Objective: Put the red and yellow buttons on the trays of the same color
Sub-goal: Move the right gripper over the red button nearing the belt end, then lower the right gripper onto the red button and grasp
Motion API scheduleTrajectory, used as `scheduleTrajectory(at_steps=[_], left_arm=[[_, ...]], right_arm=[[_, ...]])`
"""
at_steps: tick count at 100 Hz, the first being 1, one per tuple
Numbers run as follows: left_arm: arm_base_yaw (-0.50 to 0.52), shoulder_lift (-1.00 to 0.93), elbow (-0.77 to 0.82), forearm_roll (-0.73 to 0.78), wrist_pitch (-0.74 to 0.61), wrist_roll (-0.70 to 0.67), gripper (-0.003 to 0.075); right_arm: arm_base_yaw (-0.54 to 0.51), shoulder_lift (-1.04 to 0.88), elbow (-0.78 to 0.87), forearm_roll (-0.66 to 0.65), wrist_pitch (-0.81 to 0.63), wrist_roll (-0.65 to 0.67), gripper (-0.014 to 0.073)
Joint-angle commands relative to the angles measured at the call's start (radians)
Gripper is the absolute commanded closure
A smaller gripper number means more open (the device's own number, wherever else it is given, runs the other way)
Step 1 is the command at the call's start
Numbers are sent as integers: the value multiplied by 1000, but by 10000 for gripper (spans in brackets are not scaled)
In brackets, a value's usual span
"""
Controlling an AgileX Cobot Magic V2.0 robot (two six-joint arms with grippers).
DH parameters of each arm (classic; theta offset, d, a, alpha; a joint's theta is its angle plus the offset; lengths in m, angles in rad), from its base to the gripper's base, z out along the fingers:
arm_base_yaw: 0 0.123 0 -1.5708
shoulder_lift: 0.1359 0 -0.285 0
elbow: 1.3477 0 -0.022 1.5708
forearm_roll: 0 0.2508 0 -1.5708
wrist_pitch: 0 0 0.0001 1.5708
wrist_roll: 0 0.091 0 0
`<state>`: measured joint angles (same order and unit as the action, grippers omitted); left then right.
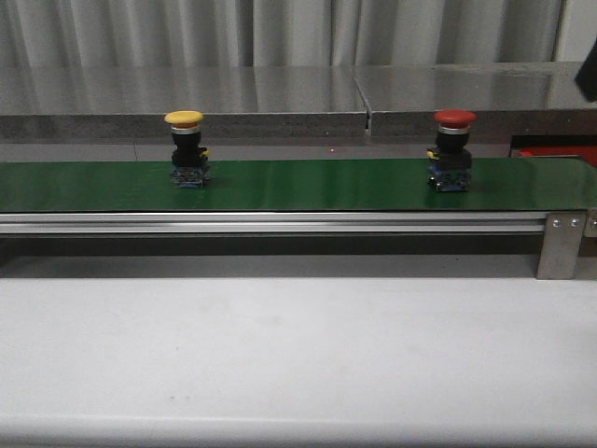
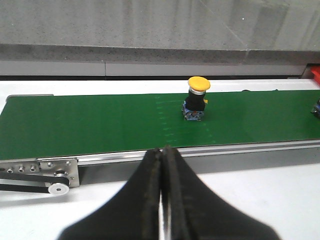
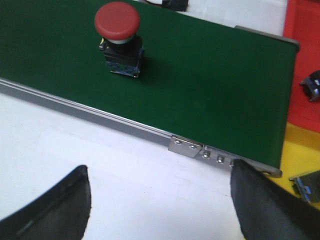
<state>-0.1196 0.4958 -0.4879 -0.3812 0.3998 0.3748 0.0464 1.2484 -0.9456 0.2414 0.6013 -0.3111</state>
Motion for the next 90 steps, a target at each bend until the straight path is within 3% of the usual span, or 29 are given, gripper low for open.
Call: scheduleTrajectory(at_steps=[1, 23, 78, 83, 90], left_arm=[[-7, 8, -26, -20, -77, -2, 739], [-7, 8, -26, -20, -77, -2, 739], [-7, 8, -26, -20, -77, -2, 739], [-7, 8, -26, -20, -77, -2, 739], [-7, 8, -26, -20, -77, -2, 739]], right_arm=[[5, 93, -100, 10, -3, -27, 18], [5, 293, -280, 13, 41, -39, 18], [4, 534, -560, 33, 114, -75, 22], [2, 550, -575, 33, 123, -75, 47], [2, 567, -586, 33, 141, -75, 152]])
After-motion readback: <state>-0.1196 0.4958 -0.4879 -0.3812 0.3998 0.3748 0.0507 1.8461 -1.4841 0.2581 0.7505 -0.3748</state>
